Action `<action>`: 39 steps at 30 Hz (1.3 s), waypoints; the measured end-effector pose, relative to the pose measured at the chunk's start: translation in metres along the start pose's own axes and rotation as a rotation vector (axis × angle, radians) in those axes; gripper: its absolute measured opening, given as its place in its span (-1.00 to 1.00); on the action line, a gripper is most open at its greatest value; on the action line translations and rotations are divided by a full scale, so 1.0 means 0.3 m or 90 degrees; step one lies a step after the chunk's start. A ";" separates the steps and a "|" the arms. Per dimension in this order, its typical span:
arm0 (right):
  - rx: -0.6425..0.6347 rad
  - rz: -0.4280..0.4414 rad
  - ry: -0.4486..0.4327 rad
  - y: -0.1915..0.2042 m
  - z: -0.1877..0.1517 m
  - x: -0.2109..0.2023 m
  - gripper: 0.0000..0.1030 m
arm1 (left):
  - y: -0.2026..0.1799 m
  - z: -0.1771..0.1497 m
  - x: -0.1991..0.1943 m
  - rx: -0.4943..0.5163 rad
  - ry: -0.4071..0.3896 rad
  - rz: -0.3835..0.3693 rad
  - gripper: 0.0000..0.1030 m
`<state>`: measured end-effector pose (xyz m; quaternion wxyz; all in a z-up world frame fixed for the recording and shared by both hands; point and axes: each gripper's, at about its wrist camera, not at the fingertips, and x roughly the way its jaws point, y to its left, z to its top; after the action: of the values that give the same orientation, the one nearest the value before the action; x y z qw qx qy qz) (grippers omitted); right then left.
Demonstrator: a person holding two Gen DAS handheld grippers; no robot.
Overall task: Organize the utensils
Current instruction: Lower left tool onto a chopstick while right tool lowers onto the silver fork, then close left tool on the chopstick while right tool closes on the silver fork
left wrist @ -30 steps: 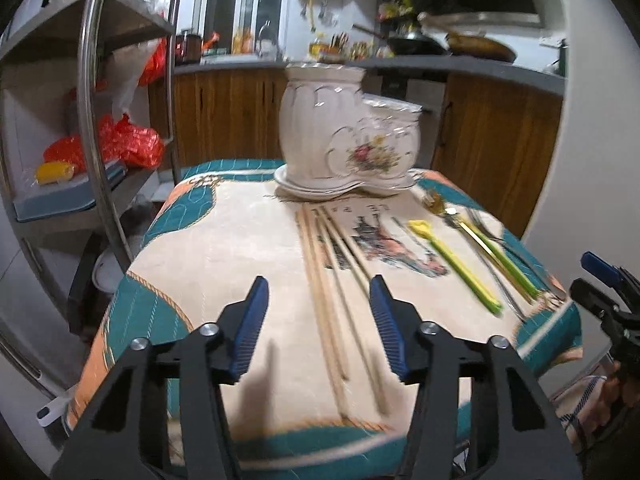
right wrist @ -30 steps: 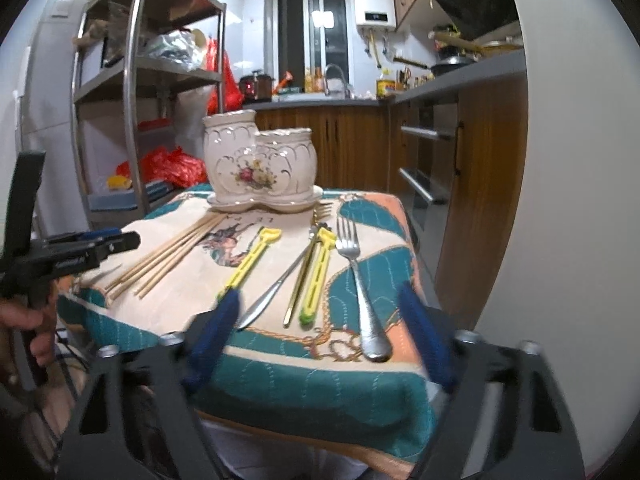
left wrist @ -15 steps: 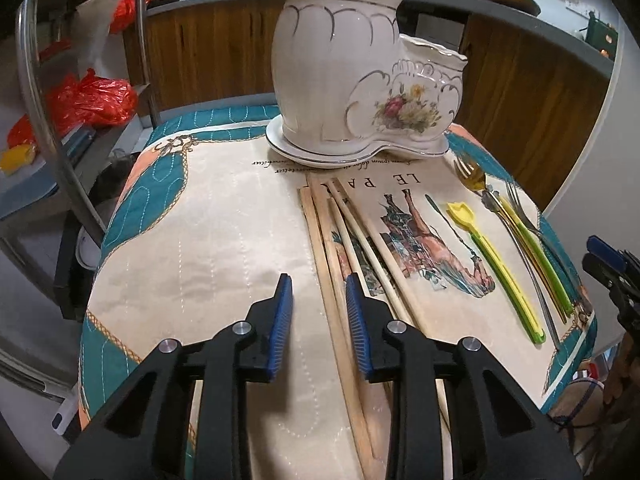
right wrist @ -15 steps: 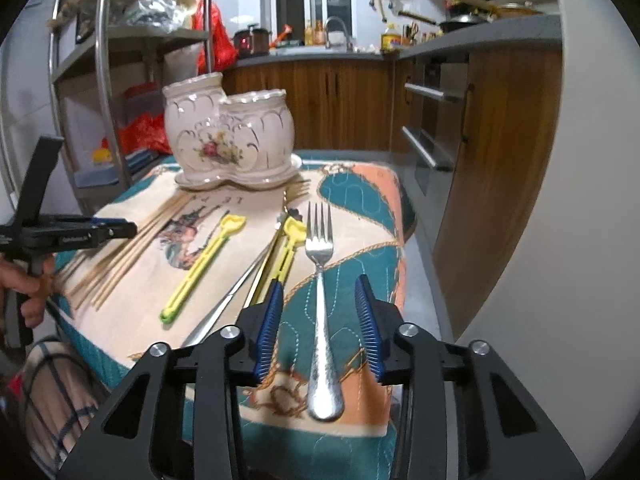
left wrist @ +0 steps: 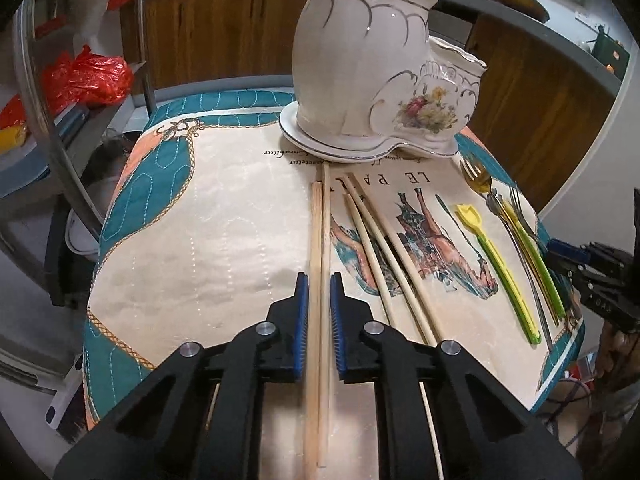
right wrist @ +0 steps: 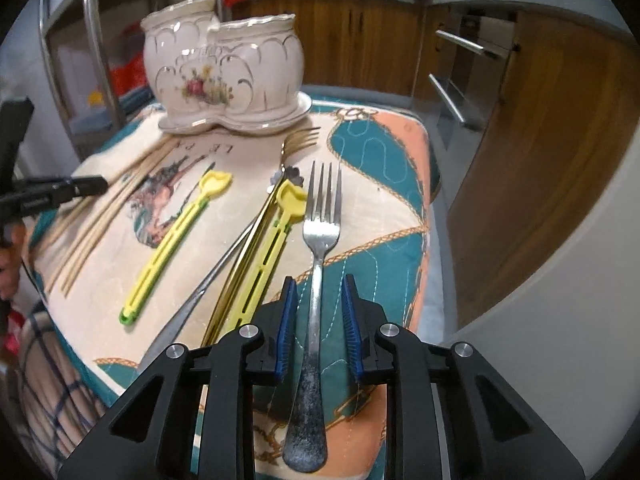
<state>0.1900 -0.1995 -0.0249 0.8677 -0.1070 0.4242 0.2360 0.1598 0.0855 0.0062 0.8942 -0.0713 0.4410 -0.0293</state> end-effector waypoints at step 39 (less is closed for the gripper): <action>-0.032 0.036 0.211 -0.010 0.147 0.072 -0.44 | 0.032 0.124 0.071 0.052 0.143 -0.002 -0.79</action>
<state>0.2332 -0.1782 -0.0147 0.7759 -0.1543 0.5583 0.2500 0.2022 0.0963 0.0105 0.8414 -0.0316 0.5366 -0.0565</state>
